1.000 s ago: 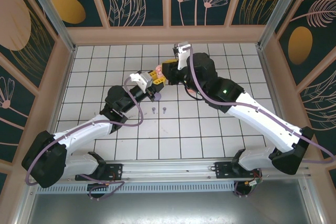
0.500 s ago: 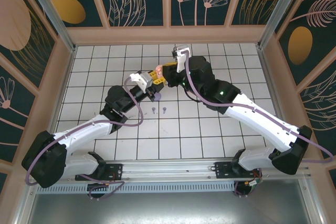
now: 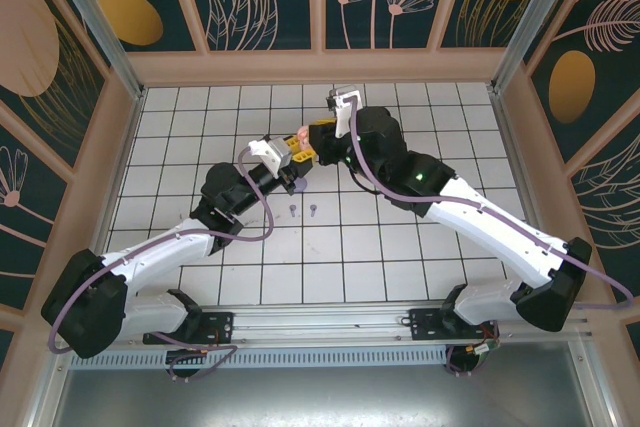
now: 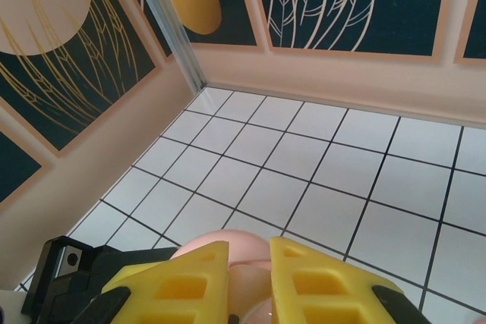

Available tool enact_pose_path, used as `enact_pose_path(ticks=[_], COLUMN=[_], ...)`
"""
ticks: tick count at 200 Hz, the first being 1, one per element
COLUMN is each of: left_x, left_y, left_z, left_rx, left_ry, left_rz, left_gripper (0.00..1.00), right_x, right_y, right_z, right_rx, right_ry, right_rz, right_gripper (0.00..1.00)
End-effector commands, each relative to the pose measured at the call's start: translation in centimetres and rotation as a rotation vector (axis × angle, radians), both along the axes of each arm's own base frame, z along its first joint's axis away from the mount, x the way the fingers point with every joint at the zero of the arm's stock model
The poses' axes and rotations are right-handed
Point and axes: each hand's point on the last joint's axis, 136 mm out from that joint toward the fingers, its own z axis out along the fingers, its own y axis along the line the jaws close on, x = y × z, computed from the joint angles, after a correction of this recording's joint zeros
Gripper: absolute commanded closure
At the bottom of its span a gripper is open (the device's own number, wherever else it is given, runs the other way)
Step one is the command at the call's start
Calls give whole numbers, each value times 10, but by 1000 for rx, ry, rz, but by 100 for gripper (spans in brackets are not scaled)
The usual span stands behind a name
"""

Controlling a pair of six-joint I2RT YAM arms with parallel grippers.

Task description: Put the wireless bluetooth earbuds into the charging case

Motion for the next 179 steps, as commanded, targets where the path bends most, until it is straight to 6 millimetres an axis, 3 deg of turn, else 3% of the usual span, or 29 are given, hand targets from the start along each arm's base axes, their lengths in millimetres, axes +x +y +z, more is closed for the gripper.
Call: enact_pose_path(ticks=[1,68,127,158,179], left_x=[-6,-7,-6,-5,-5], left_y=[-2,0,0,-2,-2], left_z=[25,30,32,30,29], left_rx=[-45,-47,-48,-47,-48], left_ry=[-49,-61,-66,-59,-54], left_rz=[-25,-17,-15,-20,-23], left_gripper=[100,100,100,100,100], right_x=[8,4,-21,-14,-7], right_y=[0,2,8,5,2], right_z=[5,-18,-41,-39,-25], right_rx=[16,-25,-65,-66,-36], right_ry=[-25,12,18,21,11], right_rz=[-23,11,138,87,44], right_gripper=[83,84,84,82,69])
